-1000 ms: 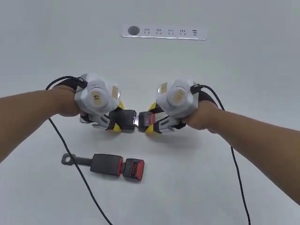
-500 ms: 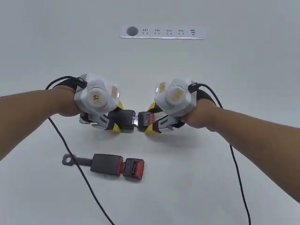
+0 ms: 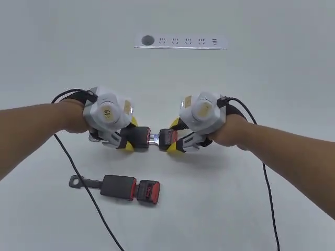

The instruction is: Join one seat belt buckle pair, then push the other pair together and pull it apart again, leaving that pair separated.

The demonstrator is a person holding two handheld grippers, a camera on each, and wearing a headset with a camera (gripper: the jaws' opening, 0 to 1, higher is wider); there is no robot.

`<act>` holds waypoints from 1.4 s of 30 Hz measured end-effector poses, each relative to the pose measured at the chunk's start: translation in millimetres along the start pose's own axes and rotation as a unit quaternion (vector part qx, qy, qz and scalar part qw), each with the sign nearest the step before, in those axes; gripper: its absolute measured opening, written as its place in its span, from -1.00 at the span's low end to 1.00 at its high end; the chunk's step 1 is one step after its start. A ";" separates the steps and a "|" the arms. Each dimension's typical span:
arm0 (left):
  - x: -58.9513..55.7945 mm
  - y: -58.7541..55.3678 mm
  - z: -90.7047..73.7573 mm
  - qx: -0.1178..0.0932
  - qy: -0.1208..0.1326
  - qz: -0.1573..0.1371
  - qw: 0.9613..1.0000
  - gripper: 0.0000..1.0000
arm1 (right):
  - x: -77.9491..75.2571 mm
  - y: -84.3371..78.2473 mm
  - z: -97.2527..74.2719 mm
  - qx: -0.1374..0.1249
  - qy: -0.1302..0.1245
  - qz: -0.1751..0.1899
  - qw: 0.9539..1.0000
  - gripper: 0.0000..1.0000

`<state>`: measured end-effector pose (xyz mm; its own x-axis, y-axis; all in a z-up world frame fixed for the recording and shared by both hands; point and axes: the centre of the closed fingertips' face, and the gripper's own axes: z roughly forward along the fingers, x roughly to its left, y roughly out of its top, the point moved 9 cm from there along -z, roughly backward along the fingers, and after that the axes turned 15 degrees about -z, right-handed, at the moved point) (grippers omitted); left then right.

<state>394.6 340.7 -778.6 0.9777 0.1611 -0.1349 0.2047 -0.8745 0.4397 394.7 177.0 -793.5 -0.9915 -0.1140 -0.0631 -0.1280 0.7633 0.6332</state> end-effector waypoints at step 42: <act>-2.5 0.6 -1.7 0.007 0.005 -0.010 1.000 -0.30 | 30.1 -69.6 -63.3 0.010 -0.025 0.036 0.999 -0.31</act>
<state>392.4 340.6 -776.5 0.9740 0.1826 -0.1342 0.2230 -0.8777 0.4242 375.3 80.2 -790.7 -0.9981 -0.0266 -0.0556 -0.0554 0.7807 0.6225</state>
